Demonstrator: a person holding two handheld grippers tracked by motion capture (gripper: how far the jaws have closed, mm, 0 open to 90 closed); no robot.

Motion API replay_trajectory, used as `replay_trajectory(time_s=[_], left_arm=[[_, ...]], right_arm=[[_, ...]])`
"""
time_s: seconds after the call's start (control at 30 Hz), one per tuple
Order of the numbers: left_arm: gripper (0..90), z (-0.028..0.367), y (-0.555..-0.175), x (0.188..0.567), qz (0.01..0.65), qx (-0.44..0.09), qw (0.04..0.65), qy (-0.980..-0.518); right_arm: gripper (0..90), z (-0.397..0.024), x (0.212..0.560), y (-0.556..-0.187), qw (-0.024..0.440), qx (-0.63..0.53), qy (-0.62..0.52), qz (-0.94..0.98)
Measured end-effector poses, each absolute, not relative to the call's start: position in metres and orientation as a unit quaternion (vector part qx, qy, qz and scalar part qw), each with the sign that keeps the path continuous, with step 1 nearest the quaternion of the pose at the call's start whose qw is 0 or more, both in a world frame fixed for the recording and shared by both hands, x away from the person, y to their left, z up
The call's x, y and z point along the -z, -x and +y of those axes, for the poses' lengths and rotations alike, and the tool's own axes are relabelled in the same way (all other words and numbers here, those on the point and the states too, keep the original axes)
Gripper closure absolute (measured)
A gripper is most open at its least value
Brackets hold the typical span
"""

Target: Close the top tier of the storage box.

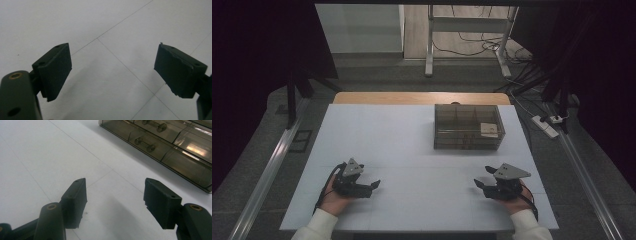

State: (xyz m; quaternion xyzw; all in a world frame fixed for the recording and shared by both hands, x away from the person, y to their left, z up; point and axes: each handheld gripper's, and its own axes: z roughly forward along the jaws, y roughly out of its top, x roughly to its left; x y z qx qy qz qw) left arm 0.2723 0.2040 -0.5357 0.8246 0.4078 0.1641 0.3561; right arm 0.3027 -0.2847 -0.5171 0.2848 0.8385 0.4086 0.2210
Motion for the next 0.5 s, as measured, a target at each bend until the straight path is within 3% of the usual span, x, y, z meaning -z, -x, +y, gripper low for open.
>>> replay_trajectory(time_s=[0.5], left_arm=[[14.4,0.2042,-0.2729,0.5360,0.408,-0.162,0.357,-0.825]], right_arm=[[34.3,-0.2853,0.5167,-0.3036,0.222,-0.408,-0.284,0.839]])
